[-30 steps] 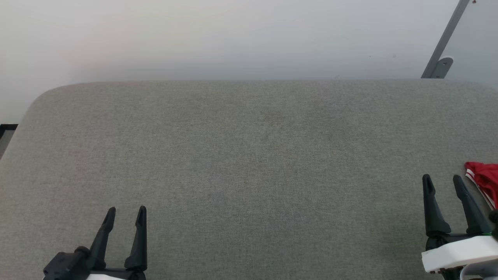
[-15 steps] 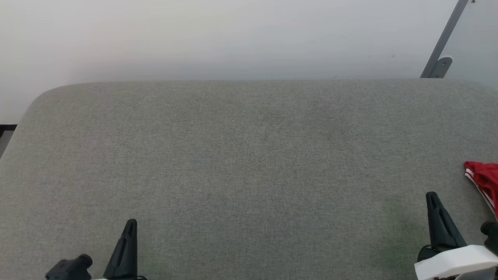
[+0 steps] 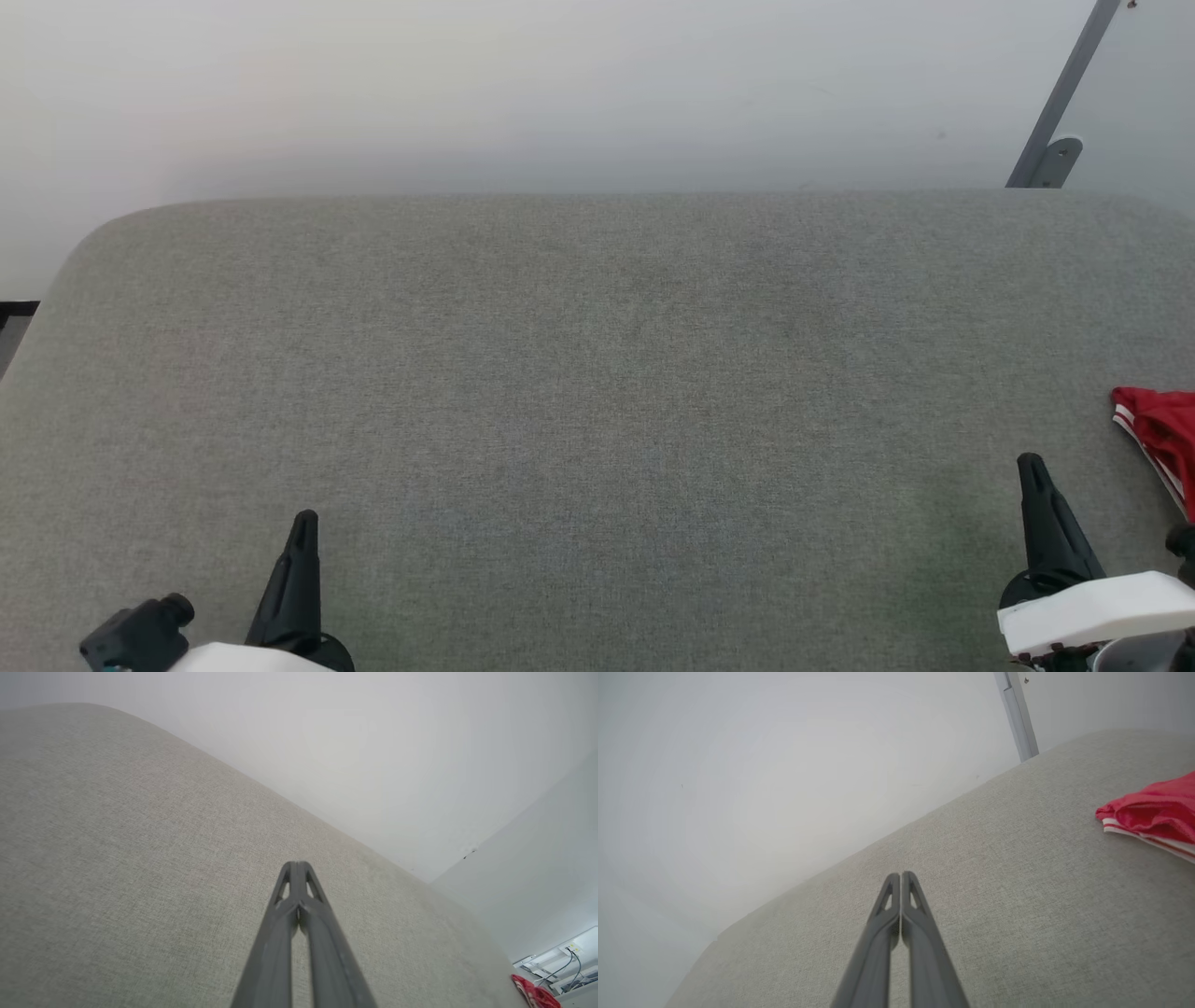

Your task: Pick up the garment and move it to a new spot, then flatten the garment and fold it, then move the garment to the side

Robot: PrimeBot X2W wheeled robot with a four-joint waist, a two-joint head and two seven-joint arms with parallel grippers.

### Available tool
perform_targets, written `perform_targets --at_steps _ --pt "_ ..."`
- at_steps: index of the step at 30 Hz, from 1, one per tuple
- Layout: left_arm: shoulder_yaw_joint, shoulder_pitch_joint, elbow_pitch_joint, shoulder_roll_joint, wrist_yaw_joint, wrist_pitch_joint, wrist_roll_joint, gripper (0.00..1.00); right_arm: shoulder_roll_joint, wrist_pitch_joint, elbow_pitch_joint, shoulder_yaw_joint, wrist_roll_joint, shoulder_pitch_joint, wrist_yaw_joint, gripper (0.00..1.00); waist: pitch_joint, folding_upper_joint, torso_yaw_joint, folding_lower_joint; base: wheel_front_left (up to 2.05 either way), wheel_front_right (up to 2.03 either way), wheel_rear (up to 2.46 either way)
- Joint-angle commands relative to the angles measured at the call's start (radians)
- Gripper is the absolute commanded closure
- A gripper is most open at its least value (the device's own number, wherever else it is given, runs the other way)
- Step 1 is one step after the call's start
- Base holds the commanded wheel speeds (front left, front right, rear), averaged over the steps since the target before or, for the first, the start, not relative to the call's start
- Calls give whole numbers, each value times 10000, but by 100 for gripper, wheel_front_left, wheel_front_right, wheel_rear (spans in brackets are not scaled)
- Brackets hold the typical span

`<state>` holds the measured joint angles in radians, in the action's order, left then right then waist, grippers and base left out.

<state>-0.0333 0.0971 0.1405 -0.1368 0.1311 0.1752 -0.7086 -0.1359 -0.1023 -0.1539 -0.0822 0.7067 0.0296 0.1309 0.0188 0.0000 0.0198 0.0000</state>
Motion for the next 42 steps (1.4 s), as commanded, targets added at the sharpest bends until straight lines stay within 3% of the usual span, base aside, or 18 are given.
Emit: perform_targets --at_steps 1,42 --pt "83 -316 -80 -56 -4 -80 -404 100 -28 84 92 -52 350 -264 -1 100 -2 0 -2 1 0 0 0" --pt "603 -1238 460 260 -4 -1348 -4938 100 424 1146 -404 -196 4759 -880 -2 100 -62 0 -79 1 0 0 0"
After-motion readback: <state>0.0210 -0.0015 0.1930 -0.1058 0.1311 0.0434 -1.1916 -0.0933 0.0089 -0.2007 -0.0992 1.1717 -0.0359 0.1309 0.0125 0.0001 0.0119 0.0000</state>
